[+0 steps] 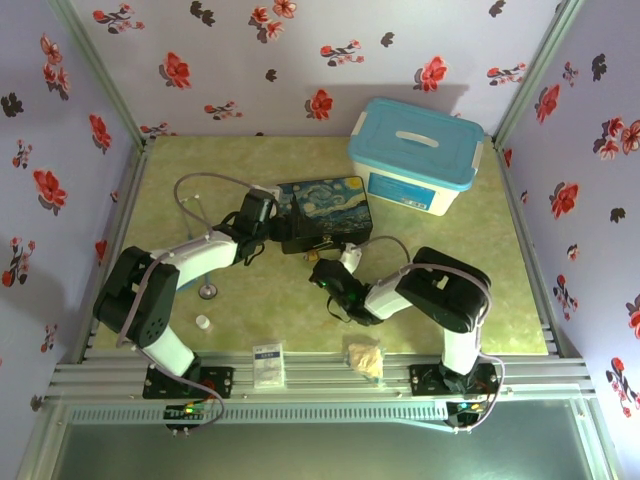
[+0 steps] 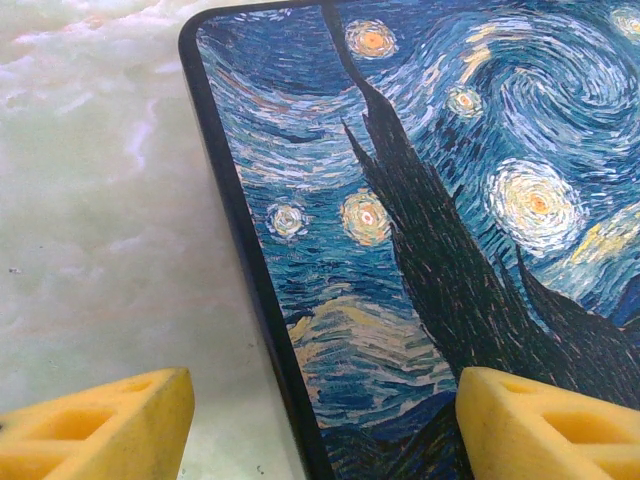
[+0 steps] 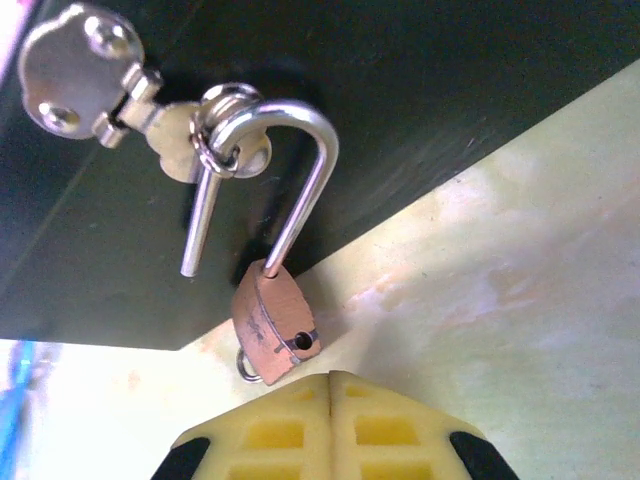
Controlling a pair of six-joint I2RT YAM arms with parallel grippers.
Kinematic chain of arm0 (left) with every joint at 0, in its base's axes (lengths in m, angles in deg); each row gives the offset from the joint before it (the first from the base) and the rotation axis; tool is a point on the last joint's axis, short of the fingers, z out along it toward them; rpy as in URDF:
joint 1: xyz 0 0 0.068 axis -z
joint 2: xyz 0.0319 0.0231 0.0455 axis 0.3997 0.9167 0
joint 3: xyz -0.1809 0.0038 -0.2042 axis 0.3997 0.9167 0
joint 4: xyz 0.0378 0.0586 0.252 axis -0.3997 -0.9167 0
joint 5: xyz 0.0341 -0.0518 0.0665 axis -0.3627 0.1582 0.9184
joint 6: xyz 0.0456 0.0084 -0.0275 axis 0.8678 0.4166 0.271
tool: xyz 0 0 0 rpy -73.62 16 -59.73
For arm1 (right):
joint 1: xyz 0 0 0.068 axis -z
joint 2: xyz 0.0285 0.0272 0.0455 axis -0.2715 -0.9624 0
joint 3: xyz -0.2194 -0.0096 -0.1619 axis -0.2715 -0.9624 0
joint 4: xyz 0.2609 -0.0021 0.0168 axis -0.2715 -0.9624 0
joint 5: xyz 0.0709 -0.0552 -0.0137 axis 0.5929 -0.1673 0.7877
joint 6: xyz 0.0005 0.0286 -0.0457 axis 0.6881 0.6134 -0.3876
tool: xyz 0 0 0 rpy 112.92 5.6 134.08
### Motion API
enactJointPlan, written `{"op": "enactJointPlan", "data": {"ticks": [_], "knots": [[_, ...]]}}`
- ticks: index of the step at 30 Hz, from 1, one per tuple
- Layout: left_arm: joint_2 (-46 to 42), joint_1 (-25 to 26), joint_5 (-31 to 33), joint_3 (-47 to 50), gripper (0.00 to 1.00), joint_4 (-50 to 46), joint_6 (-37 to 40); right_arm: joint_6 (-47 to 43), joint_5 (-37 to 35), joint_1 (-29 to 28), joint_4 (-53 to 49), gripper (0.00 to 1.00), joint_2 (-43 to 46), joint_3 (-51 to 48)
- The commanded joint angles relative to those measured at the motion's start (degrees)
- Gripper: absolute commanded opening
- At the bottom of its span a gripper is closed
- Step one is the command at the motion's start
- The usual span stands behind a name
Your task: Unlock a padlock with a key
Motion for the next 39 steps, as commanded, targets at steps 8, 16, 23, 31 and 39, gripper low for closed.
{"op": "enactJointPlan", "data": {"ticks": [8,16,23,31,39], "knots": [[2.29,-0.55,-0.05,1.44,0.69,-4.28,0.28,1.25,-0.38,1.46,9.37,0.0,-3.06,-6.22],[1.72,-0.55,-0.07,0.71,0.69,-5.1,0.71,-3.86,-4.15,0.64,-7.62,0.29,4.54,-5.13],[1.15,-0.63,-0.22,-1.63,0.72,-6.14,0.71,-14.03,-5.44,-0.33,-36.36,0.52,3.89,7.77],[1.55,-0.63,-0.22,-2.56,0.72,-7.09,1.42,-20.65,-10.09,-4.33,-38.98,0.61,0.68,14.27],[1.53,-0.72,-0.25,-2.11,0.72,-6.82,1.33,-22.02,-11.76,-4.32,-44.84,0.64,-6.89,22.34]]}}
